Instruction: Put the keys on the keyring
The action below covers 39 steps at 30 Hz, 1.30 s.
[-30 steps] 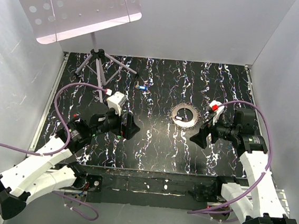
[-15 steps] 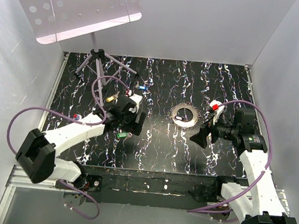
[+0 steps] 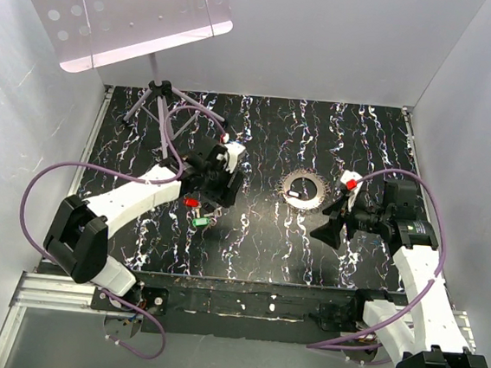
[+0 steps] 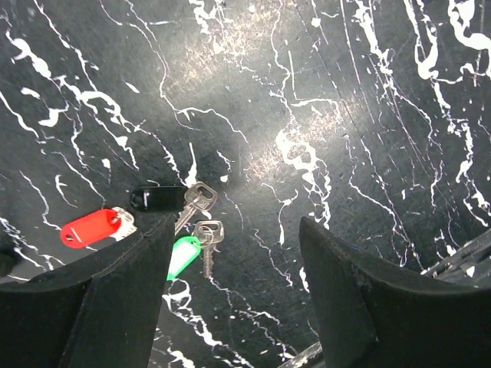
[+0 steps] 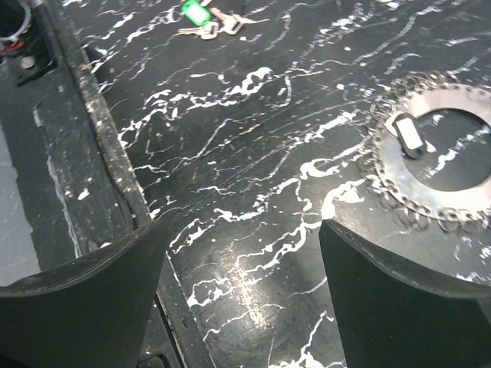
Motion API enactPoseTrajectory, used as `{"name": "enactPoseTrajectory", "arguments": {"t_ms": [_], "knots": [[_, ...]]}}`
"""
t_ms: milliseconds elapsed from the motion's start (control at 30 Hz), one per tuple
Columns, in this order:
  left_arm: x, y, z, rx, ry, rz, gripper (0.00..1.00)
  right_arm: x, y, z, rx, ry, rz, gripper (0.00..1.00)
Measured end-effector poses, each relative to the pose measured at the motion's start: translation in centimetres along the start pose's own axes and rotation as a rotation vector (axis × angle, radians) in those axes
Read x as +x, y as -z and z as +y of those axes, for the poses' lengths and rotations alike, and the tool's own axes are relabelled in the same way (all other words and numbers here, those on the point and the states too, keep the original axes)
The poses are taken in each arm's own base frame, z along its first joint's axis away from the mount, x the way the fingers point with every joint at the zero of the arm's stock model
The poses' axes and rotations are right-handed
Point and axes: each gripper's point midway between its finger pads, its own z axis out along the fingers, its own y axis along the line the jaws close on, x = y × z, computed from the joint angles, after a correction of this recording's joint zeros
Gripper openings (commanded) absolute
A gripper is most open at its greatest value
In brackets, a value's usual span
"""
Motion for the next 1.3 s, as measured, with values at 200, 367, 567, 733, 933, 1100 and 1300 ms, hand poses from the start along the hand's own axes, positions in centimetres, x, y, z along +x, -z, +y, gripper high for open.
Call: {"name": "enactPoseTrajectory", "arguments": {"t_ms": [200, 367, 567, 733, 933, 1100, 1300], "knots": [[-0.2, 1.1, 0.5, 0.072, -0.096, 0.026, 0.56, 1.1, -0.4, 1.6, -0.107, 0.033, -0.001, 0.87], [0.8, 0.5, 0.0, 0.162, -0.136, 0.071, 0.53, 1.3, -0.3, 1.7, -0.125, 0.027, -0.005, 0.86], [2.6, -1.4, 2.0, 0.179, -0.081, 0.163, 0.45, 1.5, -0.3, 1.5, -0.129, 0.022, -0.004, 0.85], [3.3, -2.5, 2.3, 0.181, -0.083, 0.210, 0.35, 1.8, -0.4, 1.6, -0.139, -0.002, 0.008, 0.84], [3.9, -3.4, 2.7, 0.173, -0.091, 0.252, 0.34, 2.0, -0.5, 1.8, -0.152, -0.024, 0.015, 0.84], [4.5, -4.0, 3.3, 0.150, -0.095, 0.280, 0.34, 2.0, -0.5, 1.9, -0.160, -0.032, 0.019, 0.84], [5.0, -4.5, 3.6, 0.129, -0.102, 0.305, 0.34, 1.7, -0.4, 1.9, -0.167, -0.019, 0.011, 0.84]]}}
